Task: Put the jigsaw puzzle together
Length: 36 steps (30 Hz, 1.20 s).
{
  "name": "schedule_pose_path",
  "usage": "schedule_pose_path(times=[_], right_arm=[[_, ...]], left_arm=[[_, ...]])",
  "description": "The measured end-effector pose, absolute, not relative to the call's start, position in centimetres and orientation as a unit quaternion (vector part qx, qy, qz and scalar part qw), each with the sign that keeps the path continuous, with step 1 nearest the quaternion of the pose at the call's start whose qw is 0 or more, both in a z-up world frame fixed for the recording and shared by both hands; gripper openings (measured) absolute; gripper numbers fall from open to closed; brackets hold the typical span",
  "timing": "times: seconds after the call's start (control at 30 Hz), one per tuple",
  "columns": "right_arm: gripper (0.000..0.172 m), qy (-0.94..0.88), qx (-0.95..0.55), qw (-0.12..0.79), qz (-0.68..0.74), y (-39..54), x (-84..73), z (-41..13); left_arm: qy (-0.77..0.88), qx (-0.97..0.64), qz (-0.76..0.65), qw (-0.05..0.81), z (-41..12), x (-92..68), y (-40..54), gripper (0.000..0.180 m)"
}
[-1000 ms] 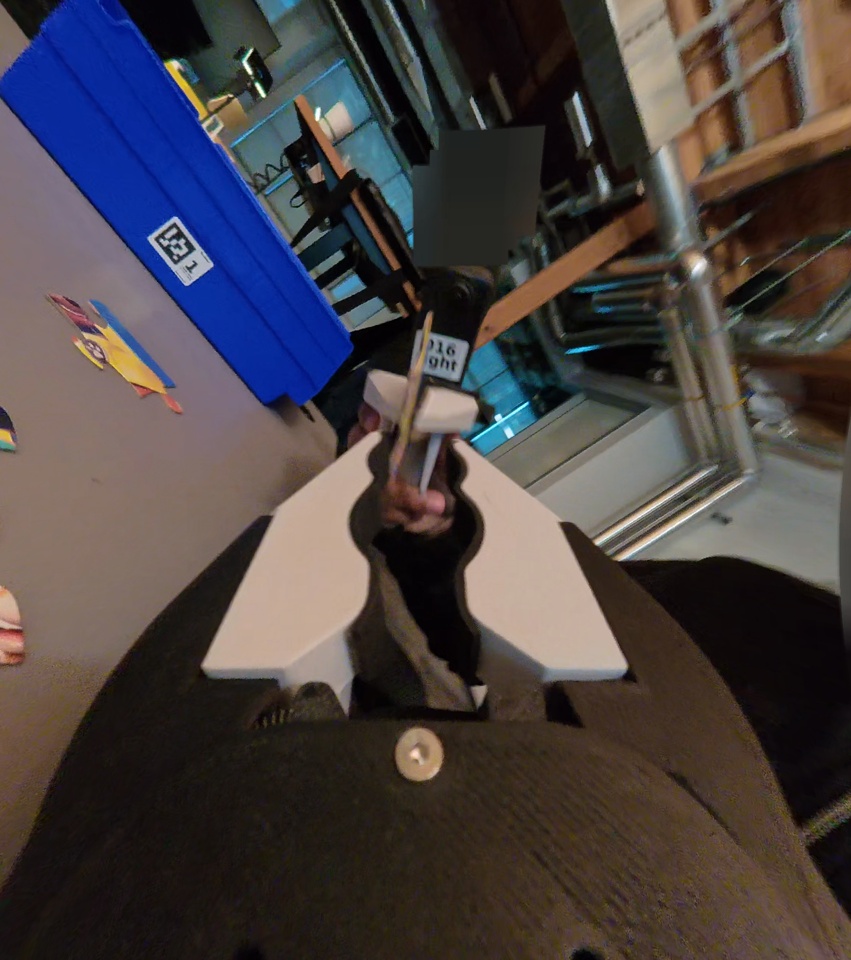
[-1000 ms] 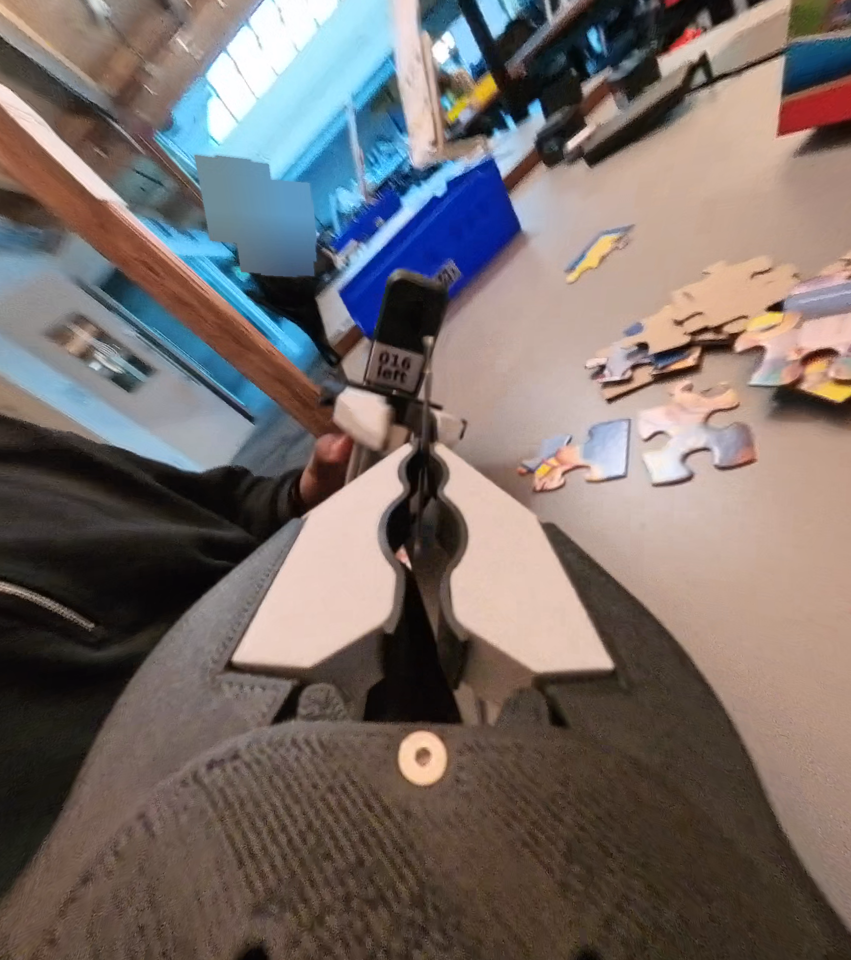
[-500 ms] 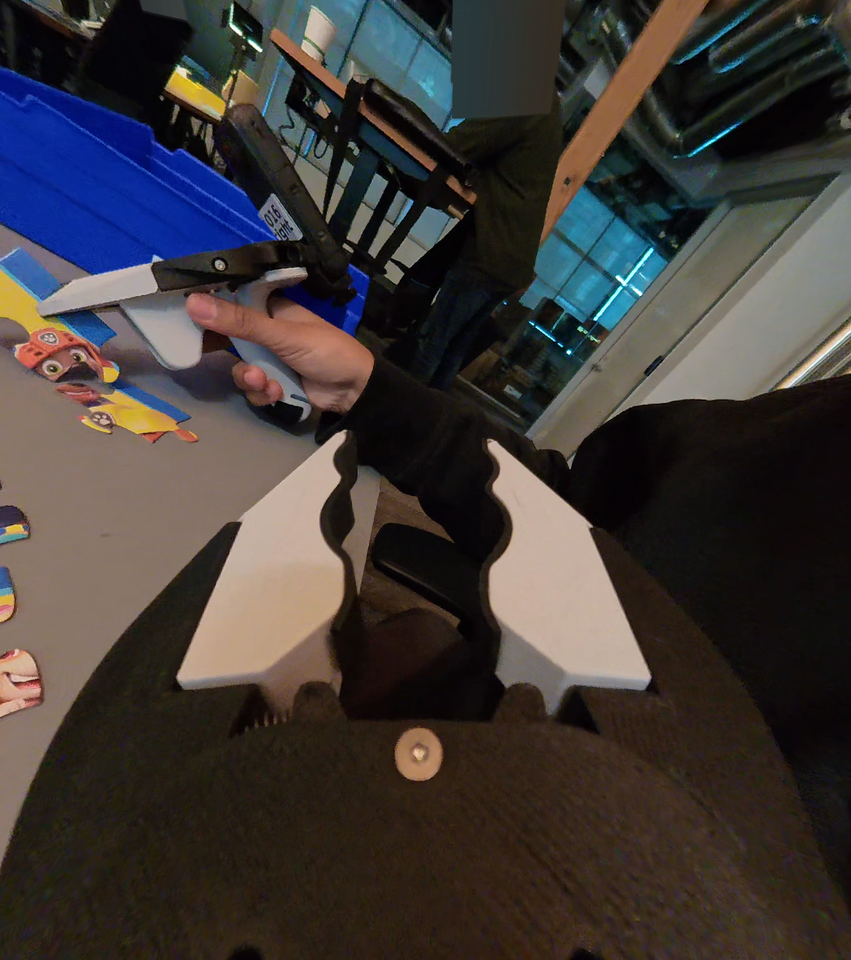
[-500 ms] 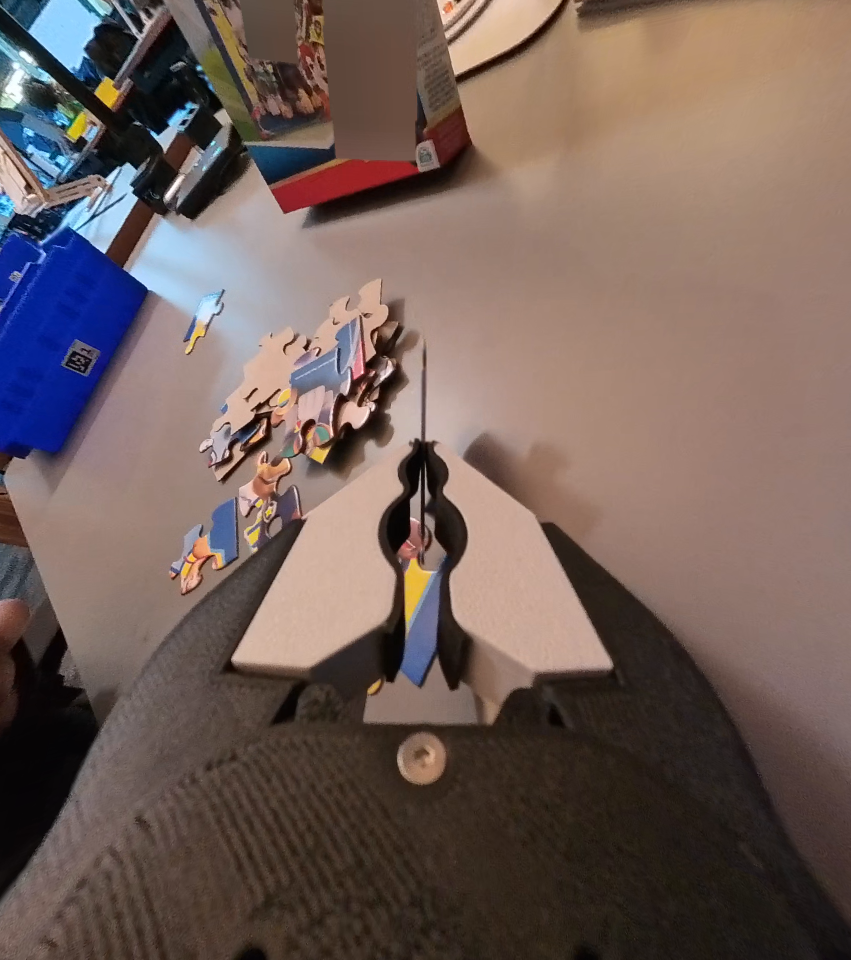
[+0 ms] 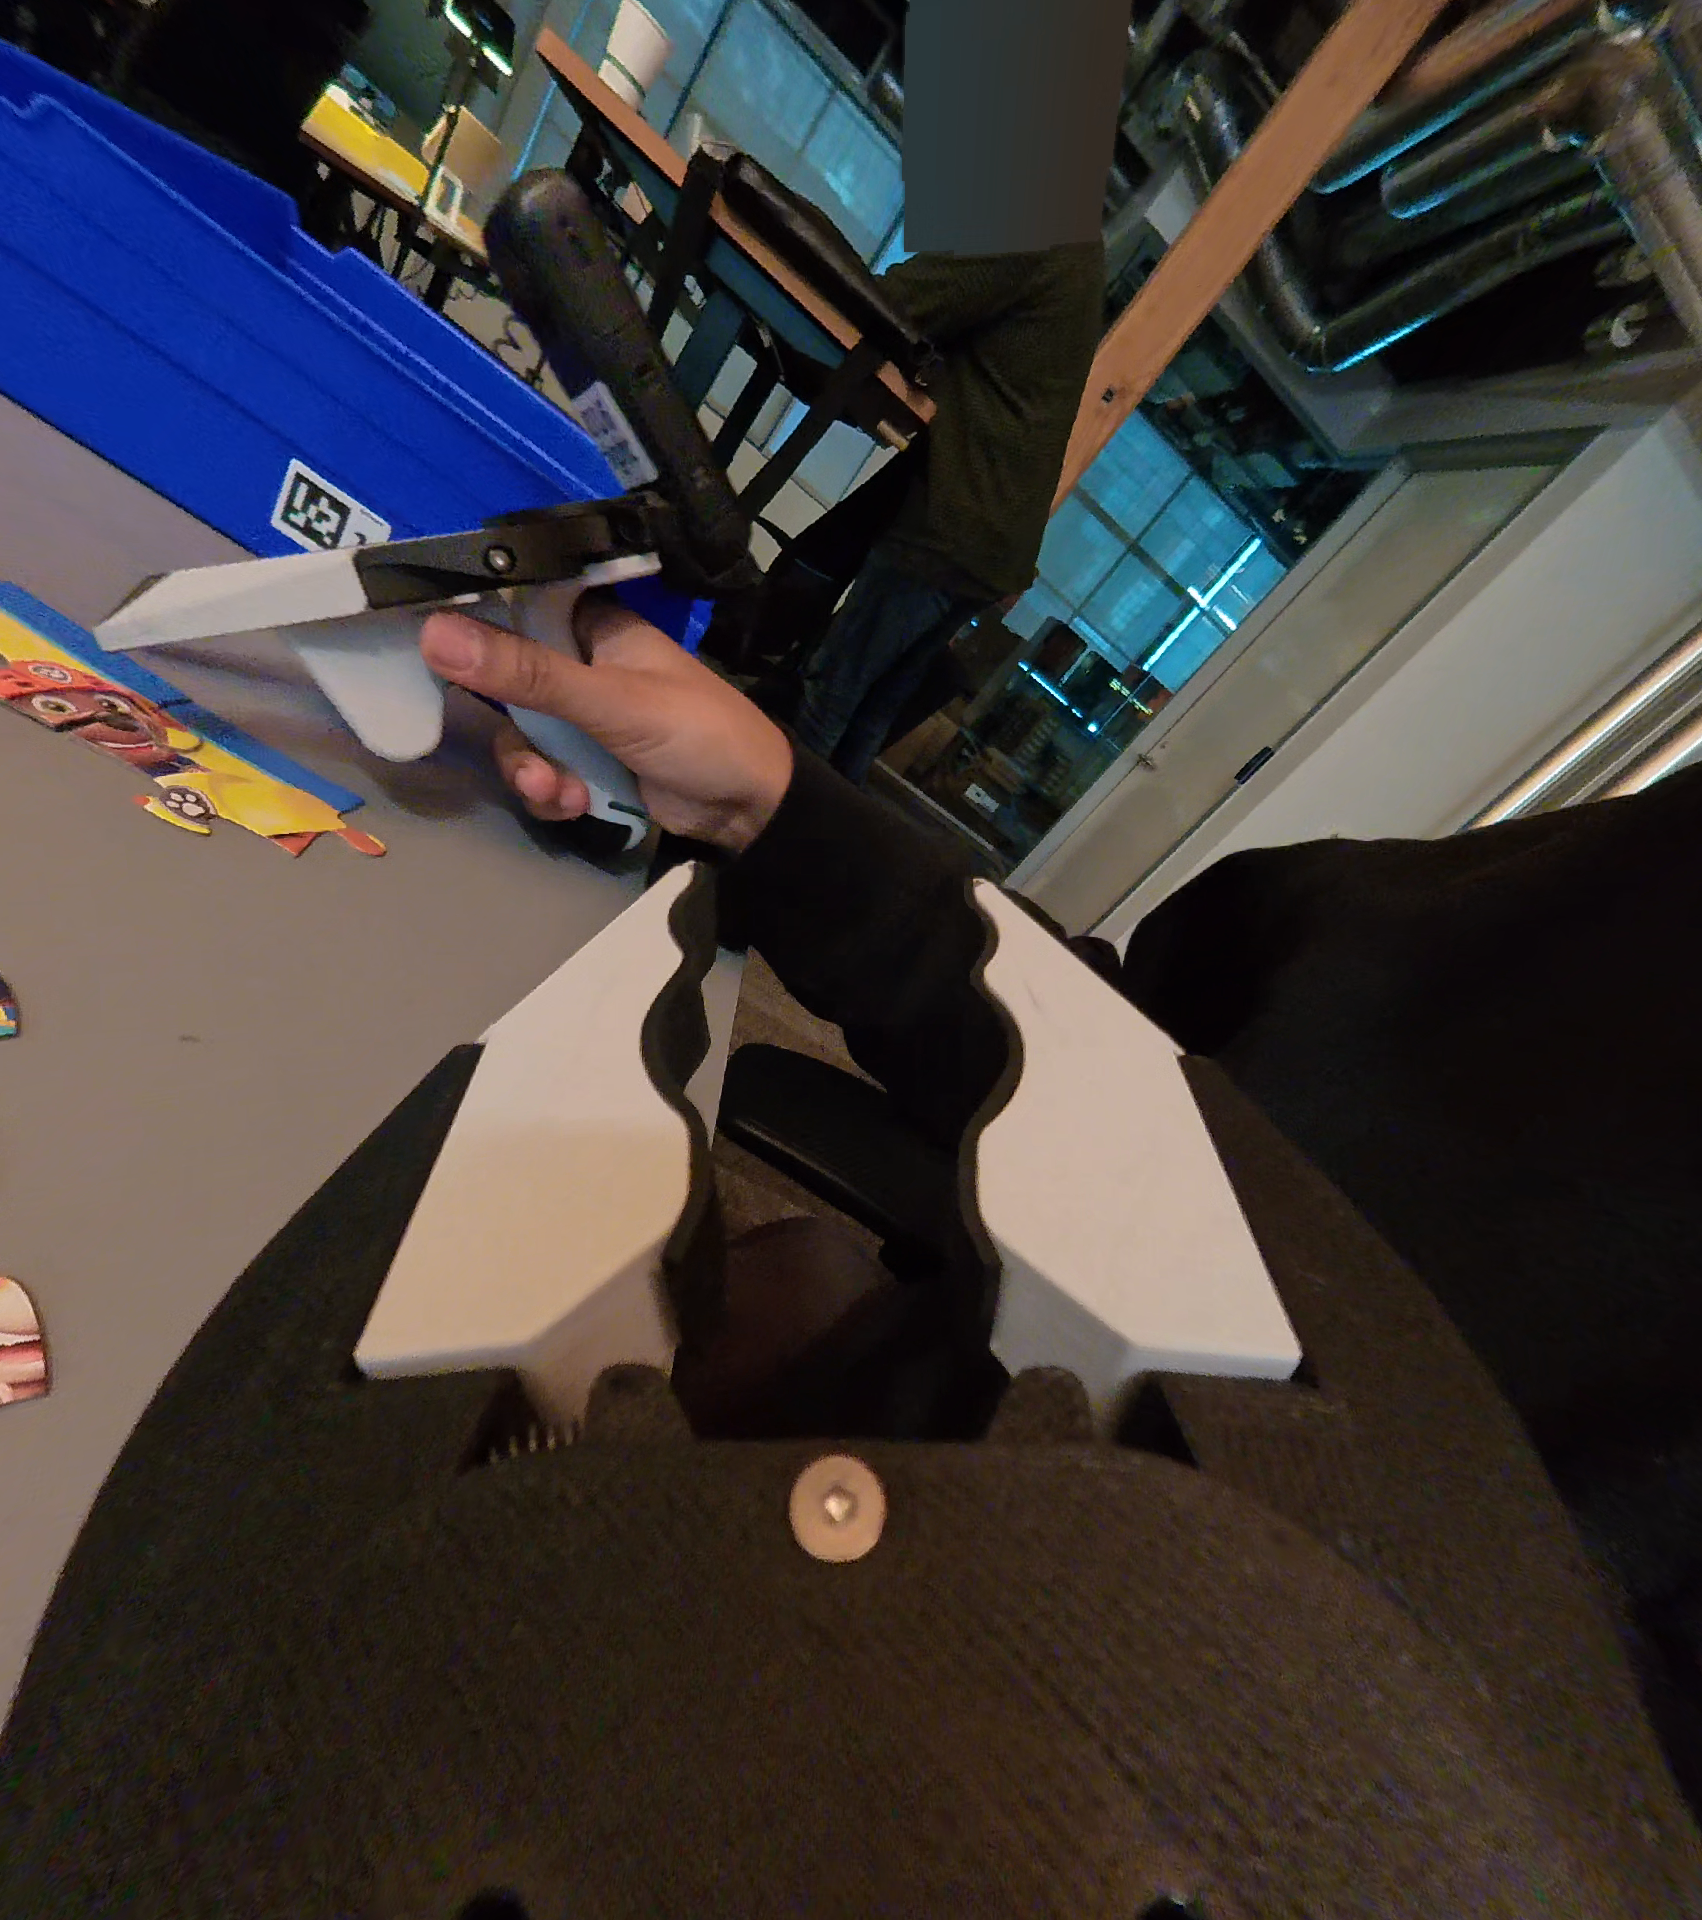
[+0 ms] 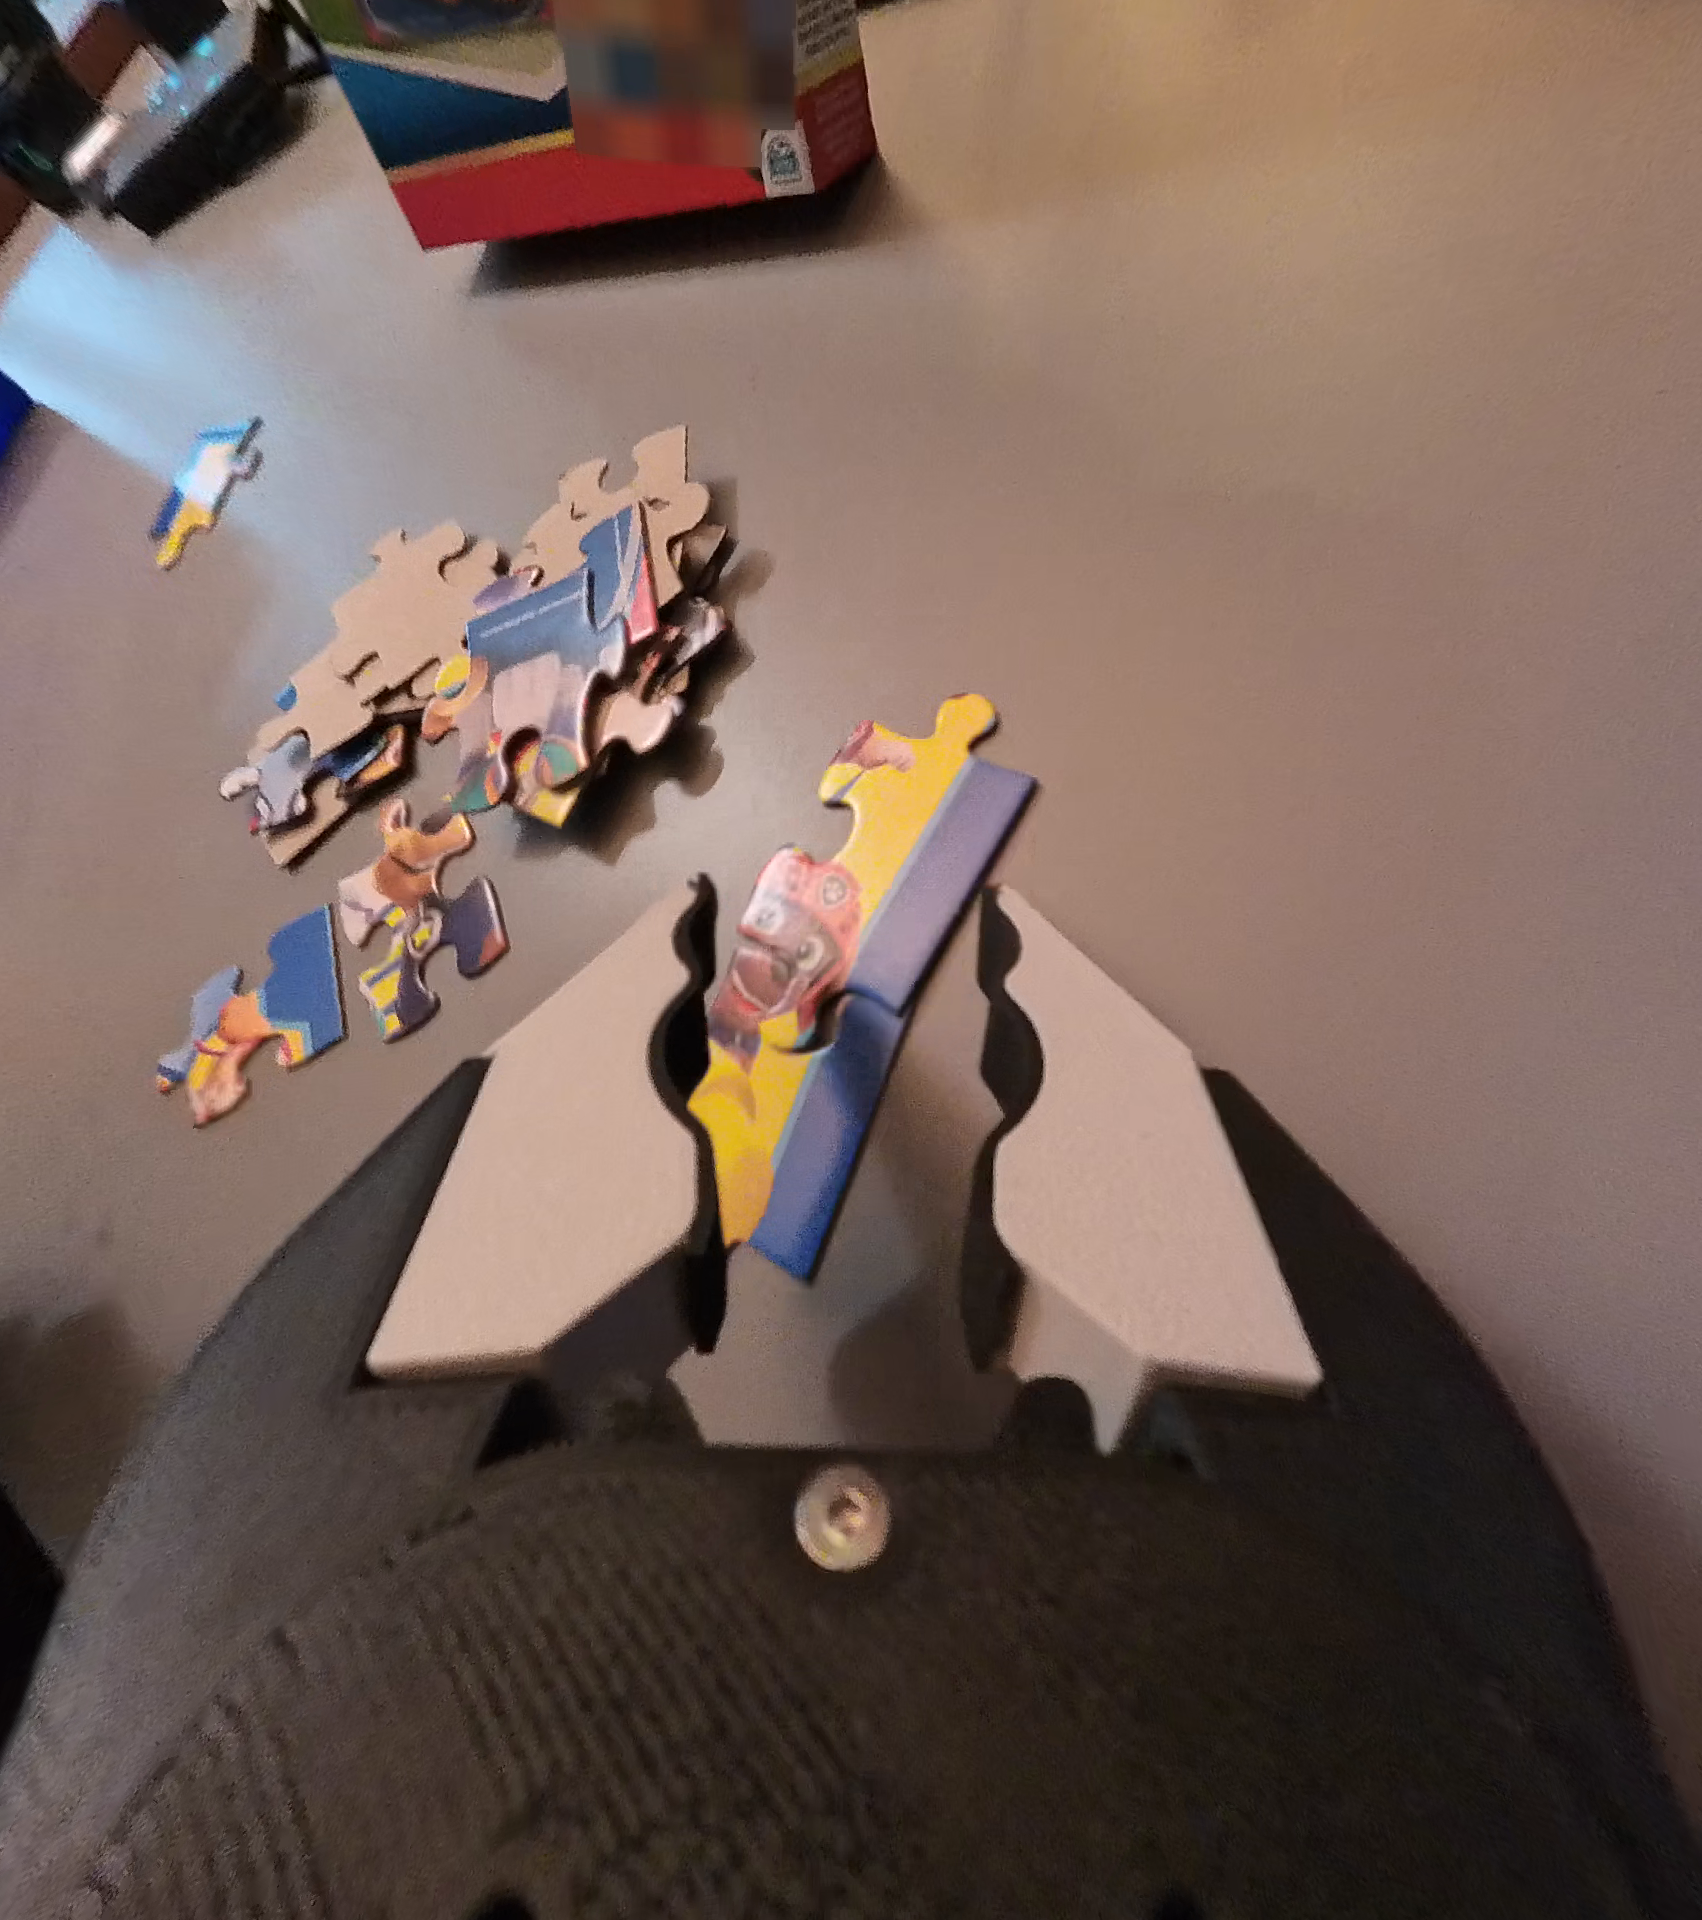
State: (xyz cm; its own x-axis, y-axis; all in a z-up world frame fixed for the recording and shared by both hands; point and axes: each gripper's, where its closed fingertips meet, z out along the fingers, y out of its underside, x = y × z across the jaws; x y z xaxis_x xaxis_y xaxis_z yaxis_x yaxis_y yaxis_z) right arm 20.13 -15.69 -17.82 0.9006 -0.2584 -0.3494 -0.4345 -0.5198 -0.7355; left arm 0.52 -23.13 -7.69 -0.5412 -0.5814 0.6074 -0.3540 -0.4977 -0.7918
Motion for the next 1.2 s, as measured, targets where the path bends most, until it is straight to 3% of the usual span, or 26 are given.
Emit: schedule_pose_path(times=[0.2, 0.37, 0.53, 0.6, 0.77, 1.2], right_arm=[[0.041, 0.123, -0.876, 0.466, -0.025, -17.6, 19.2, -16.3], [0.039, 0.063, -0.896, 0.431, -0.082, -19.1, 16.5, -17.6], [0.045, 0.071, -0.901, 0.412, -0.116, -18.9, 16.0, -18.9], [0.046, 0.092, -0.903, 0.408, -0.095, -18.6, 15.8, -19.2], [0.051, 0.117, -0.903, 0.407, -0.071, -18.7, 16.0, -19.3], [0.047, 0.119, -0.902, 0.409, -0.068, -18.7, 16.1, -19.3]], left_arm=[[0.509, -0.484, -0.707, 0.081, -7.6, 0.9, -23.3, 0.043], [0.557, -0.504, -0.644, 0.145, -7.9, 3.1, -21.1, 0.042], [0.56, -0.508, -0.6, 0.261, -5.7, 9.4, -16.1, 0.013], [0.6, -0.514, -0.541, 0.289, -6.9, 13.0, -14.5, 0.015], [0.737, -0.544, -0.34, 0.211, -15.3, 18.8, -13.1, 0.033], [0.824, -0.466, -0.252, 0.201, -19.1, 19.4, -15.1, 0.026]])
